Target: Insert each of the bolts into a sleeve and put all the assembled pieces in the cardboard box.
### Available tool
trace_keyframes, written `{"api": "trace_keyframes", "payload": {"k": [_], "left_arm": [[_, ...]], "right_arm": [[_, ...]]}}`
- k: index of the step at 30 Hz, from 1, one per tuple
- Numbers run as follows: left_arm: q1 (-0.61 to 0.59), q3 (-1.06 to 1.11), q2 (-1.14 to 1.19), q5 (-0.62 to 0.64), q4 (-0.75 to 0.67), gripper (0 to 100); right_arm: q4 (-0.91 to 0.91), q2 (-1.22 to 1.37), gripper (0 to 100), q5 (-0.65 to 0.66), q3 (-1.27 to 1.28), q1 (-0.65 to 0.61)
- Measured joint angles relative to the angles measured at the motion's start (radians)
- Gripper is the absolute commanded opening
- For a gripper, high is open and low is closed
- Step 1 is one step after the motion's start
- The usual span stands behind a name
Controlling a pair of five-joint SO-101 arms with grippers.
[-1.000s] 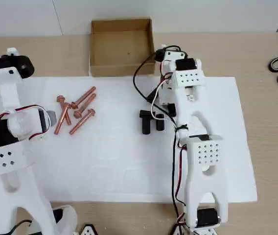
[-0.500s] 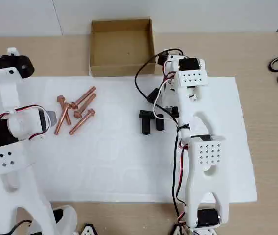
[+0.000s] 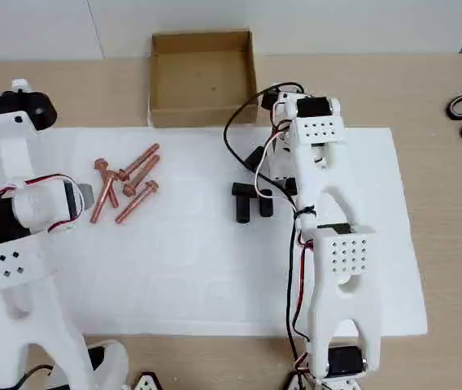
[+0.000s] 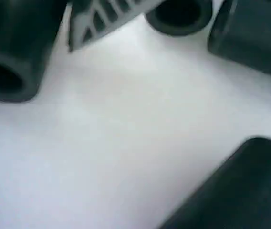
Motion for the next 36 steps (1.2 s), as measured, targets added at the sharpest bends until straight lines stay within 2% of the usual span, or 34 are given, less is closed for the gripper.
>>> {"api": "trace_keyframes", "payload": {"k": [36], "left_arm": [[0.0,0.0,0.003,0.0,0.0,20]], "right_arm": [[0.006,0.014,17.5,0.025,-0.034,-0.011]]}}
